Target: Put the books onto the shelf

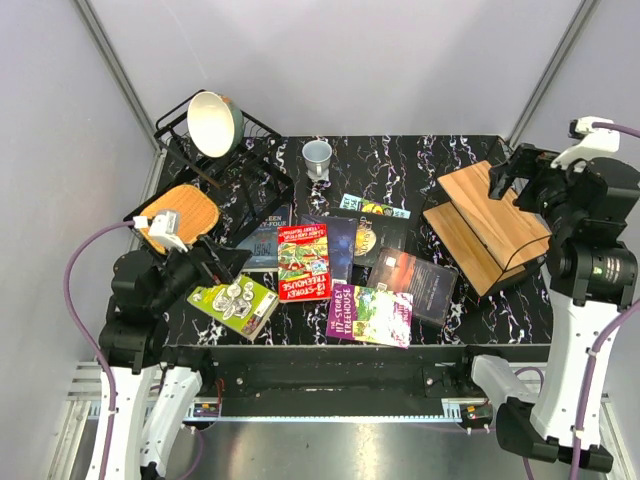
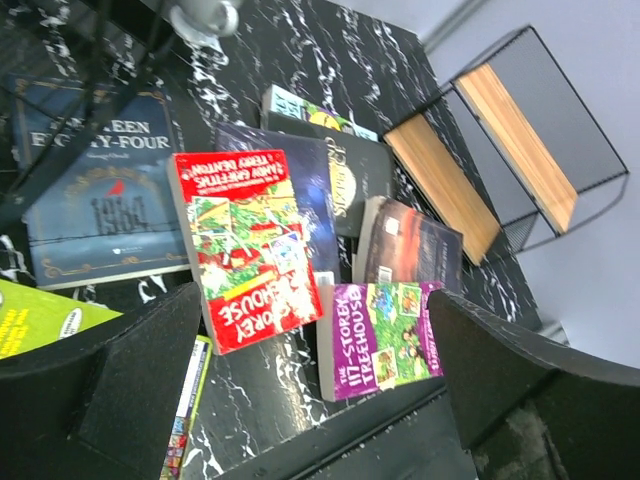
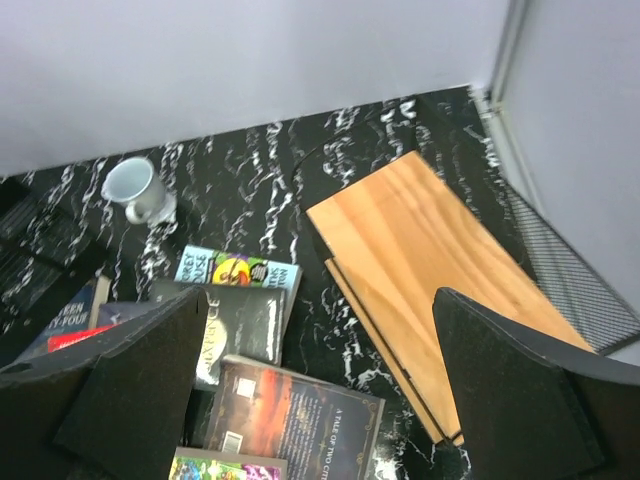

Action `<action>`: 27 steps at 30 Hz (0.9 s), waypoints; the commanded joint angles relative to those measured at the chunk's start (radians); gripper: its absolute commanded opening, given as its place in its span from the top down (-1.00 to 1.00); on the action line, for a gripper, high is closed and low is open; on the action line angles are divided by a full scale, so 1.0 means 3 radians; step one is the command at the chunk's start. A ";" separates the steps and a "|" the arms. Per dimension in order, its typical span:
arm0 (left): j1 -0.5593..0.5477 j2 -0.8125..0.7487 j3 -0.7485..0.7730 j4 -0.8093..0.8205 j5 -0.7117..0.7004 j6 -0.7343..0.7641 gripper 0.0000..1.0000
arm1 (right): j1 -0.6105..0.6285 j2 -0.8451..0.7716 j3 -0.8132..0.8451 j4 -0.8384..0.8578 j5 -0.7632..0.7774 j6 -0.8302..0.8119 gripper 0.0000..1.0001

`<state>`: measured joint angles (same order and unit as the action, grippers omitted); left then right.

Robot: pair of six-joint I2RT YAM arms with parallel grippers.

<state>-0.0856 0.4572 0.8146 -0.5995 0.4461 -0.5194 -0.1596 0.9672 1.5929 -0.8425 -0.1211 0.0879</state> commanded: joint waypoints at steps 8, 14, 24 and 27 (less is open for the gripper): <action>-0.0092 0.0122 -0.0332 0.0285 0.0528 -0.0176 -0.97 | 0.0056 0.0063 -0.0861 0.0084 -0.3157 -0.1508 -0.99; -0.0842 0.0367 -0.0506 0.0439 0.0063 -0.0370 -0.97 | 0.0833 0.0483 -0.0856 -0.0433 -0.2824 -0.1893 -0.99; -0.1964 0.1170 -0.0670 0.0755 -0.0786 -0.0590 -0.97 | 0.1580 0.0764 -0.1463 -0.0031 -0.2470 -0.1951 -0.99; -0.2021 0.1237 -0.0787 0.0929 -0.0807 -0.0661 -0.97 | 0.1575 0.0718 -0.1801 0.0302 -0.2516 -0.1832 -0.99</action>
<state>-0.6716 0.8154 0.6121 -0.4469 0.2768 -0.6762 0.3080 1.1957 1.1294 -0.8959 -0.8928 -0.4889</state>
